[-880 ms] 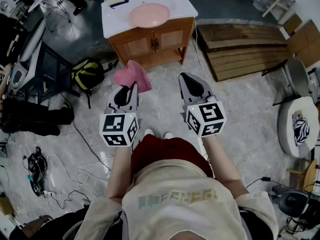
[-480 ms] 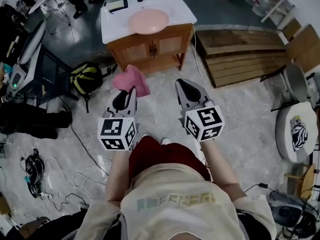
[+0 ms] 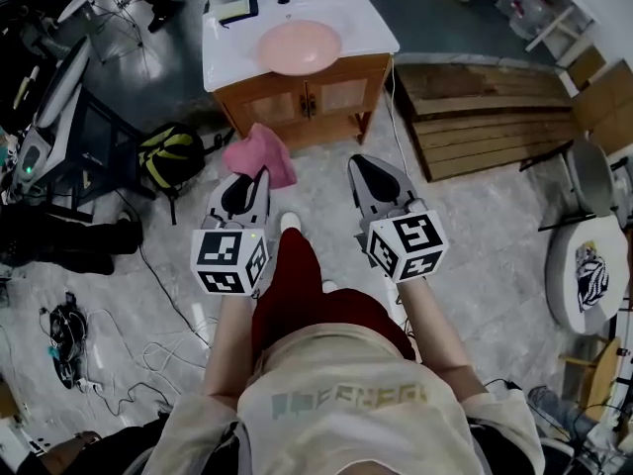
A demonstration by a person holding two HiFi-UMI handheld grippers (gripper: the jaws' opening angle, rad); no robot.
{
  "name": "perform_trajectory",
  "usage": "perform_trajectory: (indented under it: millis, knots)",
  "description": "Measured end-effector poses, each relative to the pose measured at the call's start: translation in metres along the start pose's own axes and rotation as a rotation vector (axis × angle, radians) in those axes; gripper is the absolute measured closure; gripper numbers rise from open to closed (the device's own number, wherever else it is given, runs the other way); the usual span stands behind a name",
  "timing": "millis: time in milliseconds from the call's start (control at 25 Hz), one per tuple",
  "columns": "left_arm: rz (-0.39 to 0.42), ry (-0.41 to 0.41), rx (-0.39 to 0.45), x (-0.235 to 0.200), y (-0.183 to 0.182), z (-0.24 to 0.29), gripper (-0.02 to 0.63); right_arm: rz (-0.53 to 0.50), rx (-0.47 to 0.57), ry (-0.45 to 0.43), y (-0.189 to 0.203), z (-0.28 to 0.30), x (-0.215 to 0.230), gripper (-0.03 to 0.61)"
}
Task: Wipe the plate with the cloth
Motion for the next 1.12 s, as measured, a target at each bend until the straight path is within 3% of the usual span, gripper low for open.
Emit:
perform_trajectory:
  millis: [280,800,1120]
  knots:
    - [-0.001,0.008,0.006,-0.042,-0.003,0.065,0.554,0.026,-0.005,0.031,-0.011,0.055,0.035,0.539]
    - [-0.015,0.071,-0.018,-0.153,-0.011,0.204,0.552,0.075,-0.03,0.104,-0.05,0.215,0.086,0.538]
    - [-0.014,0.118,-0.006,-0.205,-0.013,0.262,0.554,0.094,-0.019,0.193,-0.066,0.278,0.109,0.538]
Point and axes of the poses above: the fingertips, and each gripper's own axes: z forward along the fingers, x to its right, y out of its underside, the point moved 5 cm from there along -z, backward along the fingers, and after that the axes turned 13 degrees about z, right-handed, at the moved point
